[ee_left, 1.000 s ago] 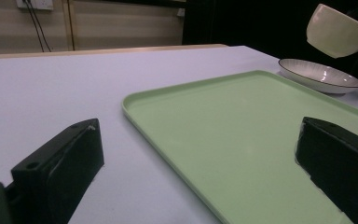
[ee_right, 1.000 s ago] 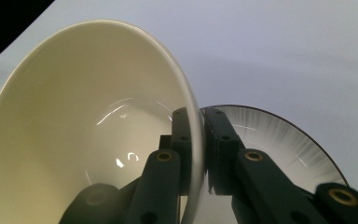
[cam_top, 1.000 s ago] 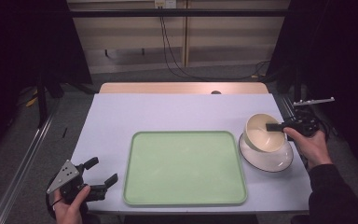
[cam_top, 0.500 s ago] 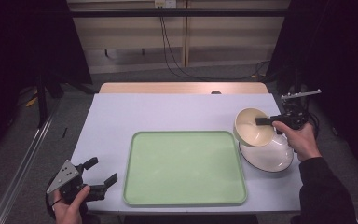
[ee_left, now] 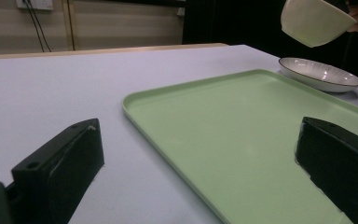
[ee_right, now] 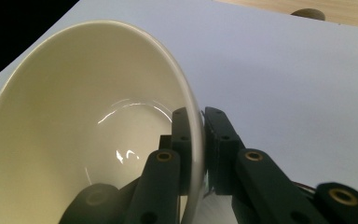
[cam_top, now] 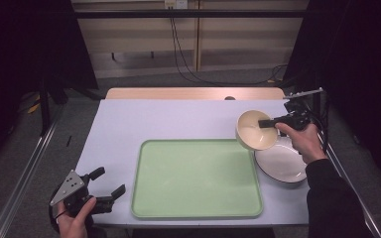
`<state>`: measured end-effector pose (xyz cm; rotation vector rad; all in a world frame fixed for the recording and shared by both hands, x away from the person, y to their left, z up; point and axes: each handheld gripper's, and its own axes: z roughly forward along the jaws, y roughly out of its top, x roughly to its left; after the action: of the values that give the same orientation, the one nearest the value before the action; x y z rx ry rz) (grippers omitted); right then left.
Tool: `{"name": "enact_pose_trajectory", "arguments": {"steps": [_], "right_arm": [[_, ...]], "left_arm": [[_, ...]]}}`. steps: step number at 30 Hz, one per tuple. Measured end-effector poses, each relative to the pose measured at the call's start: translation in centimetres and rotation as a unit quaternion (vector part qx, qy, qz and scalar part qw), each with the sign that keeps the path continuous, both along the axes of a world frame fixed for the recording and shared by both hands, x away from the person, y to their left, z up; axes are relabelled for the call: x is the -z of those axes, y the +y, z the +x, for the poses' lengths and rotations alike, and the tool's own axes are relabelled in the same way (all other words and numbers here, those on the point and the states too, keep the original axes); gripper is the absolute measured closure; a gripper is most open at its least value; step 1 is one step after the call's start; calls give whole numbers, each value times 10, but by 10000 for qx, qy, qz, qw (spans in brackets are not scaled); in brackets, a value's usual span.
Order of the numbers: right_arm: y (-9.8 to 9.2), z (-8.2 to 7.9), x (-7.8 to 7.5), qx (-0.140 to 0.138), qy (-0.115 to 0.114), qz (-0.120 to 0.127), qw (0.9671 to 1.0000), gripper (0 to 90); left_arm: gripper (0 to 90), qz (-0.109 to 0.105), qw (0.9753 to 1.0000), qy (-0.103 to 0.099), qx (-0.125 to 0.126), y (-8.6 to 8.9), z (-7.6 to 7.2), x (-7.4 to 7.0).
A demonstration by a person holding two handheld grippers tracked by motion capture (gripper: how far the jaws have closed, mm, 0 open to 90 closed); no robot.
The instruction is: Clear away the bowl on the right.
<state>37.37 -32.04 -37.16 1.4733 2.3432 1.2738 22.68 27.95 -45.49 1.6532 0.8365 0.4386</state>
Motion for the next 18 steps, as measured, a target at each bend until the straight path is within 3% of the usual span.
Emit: {"name": "enact_pose_trajectory", "arguments": {"steps": [7,18], "right_arm": [[7,6,6,62,76,40,9999,833],[25,22,26,218,460,-268,9983,833]], "left_arm": [[11,3,10000,-2,-17,0,0,0],[11,35,10000,-19,-7,0,0,0]]}}
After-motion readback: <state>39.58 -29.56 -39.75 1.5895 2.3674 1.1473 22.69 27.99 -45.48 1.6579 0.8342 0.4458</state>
